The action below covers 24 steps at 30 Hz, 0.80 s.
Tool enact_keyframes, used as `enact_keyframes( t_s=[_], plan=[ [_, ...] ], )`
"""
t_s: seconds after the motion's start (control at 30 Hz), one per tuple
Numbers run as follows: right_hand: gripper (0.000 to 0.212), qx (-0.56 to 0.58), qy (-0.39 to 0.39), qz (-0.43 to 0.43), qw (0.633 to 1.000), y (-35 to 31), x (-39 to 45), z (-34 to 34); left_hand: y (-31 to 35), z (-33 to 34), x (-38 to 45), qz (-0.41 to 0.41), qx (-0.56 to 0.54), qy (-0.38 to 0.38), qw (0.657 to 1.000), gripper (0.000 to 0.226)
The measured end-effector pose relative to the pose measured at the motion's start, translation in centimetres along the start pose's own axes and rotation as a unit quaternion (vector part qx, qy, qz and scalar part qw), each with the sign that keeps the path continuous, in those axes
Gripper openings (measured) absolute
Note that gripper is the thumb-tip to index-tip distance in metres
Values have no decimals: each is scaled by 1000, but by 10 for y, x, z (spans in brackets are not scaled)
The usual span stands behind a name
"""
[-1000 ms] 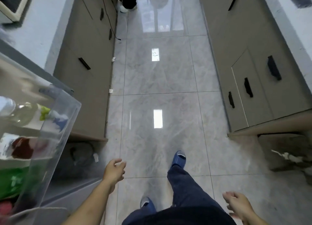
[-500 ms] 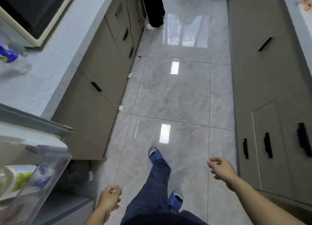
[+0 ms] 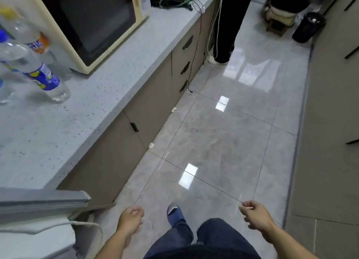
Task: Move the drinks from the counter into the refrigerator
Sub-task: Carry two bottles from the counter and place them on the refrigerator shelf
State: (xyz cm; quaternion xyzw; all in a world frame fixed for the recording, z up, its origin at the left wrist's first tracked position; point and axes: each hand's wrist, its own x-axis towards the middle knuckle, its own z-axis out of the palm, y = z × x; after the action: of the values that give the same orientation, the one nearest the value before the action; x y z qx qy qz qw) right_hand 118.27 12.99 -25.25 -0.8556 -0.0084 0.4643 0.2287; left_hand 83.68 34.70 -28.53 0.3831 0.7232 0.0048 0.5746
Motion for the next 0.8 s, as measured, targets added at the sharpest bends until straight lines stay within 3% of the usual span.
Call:
enact_keyframes(
  t_s=[0.23, 0.4, 0.63, 0.8],
  plan=[
    [16, -109, -30, -24, 993, -84, 64, -5, 64, 15, 9, -21, -88, 21, 996, 10],
    [22, -196, -66, -57, 977, -151, 117, -2, 82, 18, 5, -57, -141, 88, 984, 7],
    [15, -300, -137, -166, 929, -279, 169, 39, 73, 23, -11, -154, -251, 202, 934, 11],
    [13, -324, -202, -243, 892, -360, 173, 91, 75, 41, -19, -164, -330, 257, 894, 12]
  ],
)
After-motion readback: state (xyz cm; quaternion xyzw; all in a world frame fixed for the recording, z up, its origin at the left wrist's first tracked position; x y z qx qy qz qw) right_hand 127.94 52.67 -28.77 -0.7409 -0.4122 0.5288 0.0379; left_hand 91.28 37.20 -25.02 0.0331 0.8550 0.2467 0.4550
